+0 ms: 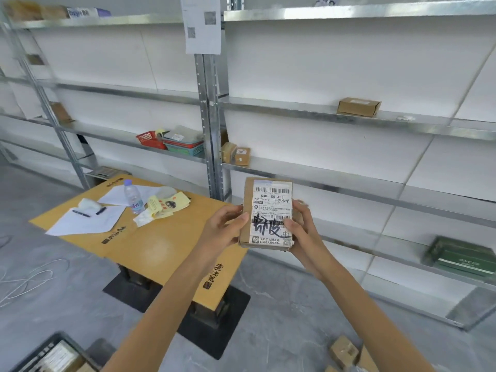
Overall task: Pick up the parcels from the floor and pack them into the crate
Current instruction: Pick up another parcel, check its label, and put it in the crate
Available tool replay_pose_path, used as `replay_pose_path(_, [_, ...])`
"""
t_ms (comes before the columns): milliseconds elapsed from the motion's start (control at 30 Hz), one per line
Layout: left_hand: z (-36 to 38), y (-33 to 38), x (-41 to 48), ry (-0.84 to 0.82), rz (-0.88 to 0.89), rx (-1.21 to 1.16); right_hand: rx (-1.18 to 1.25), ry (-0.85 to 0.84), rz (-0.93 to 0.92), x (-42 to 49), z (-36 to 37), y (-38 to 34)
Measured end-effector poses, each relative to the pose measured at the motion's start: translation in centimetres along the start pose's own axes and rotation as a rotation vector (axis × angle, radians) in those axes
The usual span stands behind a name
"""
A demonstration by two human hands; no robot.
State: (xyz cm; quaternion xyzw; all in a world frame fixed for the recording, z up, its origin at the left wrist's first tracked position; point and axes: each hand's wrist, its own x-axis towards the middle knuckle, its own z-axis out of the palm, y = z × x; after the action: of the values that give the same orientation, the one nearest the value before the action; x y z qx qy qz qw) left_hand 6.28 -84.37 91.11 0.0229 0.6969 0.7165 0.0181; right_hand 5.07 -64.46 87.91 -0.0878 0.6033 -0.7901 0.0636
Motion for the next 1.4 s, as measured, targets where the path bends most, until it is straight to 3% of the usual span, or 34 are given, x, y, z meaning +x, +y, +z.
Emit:
replay_pose_path(267, [-8.8, -0.9, -8.8, 0.112, -0.053, 0.079, 0.052, -0.067, 0.091, -5.2, 10.1, 4.2])
replay_pose_path(833, [-18.5, -3.1, -22.2, 0.348, -0.139, 0.117, 0.084, -0.284, 0.274, -10.9, 21.0, 8.7])
replay_pose_path(1167, [-32.3, -3.6, -28.0, 0.384, -0.144, 0.166, 0.117, -0.356, 0.307, -11.8, 34.8, 13.7])
replay_pose_path(1400, [-44.1, -3.6, -31.2, 0.338, -0.202, 0.264, 0.180, -0.299, 0.319, -12.7, 46.1, 18.9])
